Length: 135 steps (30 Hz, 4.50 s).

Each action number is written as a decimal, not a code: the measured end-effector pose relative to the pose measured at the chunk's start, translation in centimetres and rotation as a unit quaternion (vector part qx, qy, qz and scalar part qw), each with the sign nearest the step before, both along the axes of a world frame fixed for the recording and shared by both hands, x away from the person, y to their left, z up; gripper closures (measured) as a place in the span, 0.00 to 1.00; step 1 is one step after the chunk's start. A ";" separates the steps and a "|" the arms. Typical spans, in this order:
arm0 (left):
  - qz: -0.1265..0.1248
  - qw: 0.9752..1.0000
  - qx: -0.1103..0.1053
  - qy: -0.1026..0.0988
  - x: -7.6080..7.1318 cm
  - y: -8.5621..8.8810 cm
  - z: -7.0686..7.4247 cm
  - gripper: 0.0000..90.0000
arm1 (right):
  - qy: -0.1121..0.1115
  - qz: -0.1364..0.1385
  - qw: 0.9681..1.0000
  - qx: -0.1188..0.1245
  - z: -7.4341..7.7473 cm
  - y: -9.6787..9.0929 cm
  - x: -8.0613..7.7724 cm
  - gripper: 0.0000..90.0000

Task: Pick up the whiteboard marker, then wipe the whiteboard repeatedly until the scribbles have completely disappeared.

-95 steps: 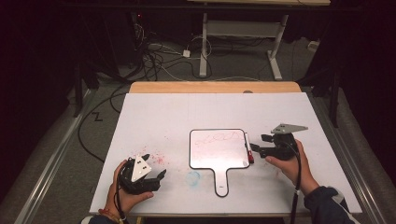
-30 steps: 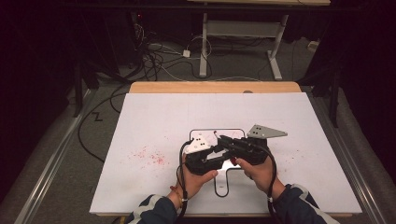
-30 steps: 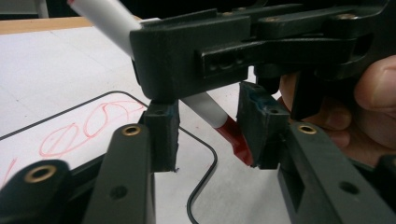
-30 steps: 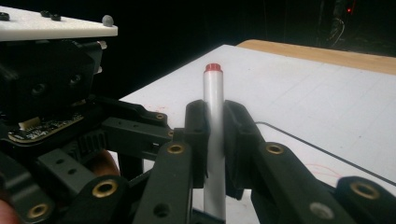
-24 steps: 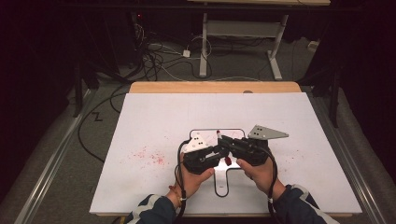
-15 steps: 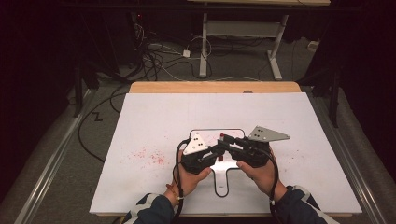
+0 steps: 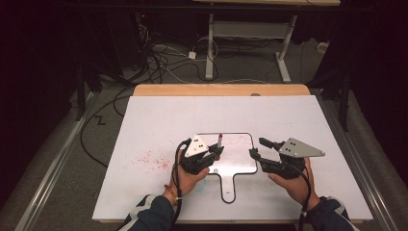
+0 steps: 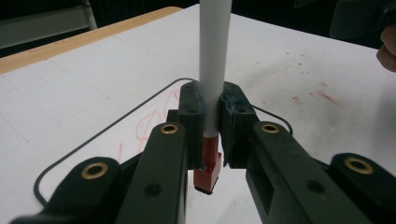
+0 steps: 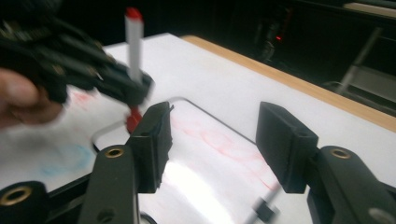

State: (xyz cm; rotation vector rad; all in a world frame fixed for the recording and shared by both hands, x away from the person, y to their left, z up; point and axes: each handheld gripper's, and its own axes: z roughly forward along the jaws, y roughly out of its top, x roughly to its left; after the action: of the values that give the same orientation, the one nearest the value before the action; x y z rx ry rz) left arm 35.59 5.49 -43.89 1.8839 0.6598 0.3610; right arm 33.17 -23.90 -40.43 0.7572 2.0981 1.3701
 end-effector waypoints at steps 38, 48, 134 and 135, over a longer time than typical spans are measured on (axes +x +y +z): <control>0.079 0.997 0.009 -0.010 3.5 2.7 -1.5 0.87 | 0.033 -0.056 0.996 -0.065 -4.7 -5.5 -1.3 0.30; 0.072 0.997 0.018 -0.008 4.4 2.0 -1.8 0.87 | 0.029 -0.055 0.996 -0.068 -4.7 -5.3 -1.3 0.30; 0.021 0.994 0.093 0.058 11.7 -3.2 -2.4 0.87 | 0.034 -0.006 0.990 -0.137 -5.4 -3.8 -1.6 0.30; 0.016 0.994 0.093 0.061 11.6 -3.4 -2.4 0.87 | 0.035 -0.006 0.990 -0.136 -5.4 -3.8 -1.6 0.30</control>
State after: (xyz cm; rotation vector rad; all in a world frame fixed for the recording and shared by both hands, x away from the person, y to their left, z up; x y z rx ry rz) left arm 47.22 2.10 -46.31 2.0875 0.7608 0.3382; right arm 31.55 -27.68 -45.87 0.7089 2.2706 1.0338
